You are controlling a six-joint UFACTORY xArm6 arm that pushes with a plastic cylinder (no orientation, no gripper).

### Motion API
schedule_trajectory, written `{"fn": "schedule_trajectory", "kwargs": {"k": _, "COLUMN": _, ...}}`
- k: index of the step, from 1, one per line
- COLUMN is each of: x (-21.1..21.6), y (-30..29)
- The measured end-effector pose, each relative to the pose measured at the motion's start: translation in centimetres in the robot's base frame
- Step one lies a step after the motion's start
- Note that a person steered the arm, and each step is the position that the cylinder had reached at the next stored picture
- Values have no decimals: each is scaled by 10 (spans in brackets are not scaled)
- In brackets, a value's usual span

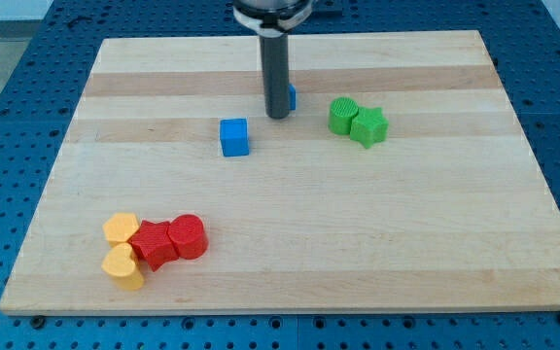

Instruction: Push the blue triangle close to the green circle

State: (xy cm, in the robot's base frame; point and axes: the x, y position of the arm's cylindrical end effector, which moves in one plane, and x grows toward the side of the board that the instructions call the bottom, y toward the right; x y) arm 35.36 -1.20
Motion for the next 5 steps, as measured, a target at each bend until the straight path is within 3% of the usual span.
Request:
{"fn": "schedule_trajectory", "kwargs": {"k": 1, "x": 11, "y": -2}}
{"fn": "schedule_trajectory", "kwargs": {"k": 3, "x": 40, "y": -61}}
{"fn": "schedule_trajectory", "kwargs": {"k": 5, "x": -24, "y": -69}}
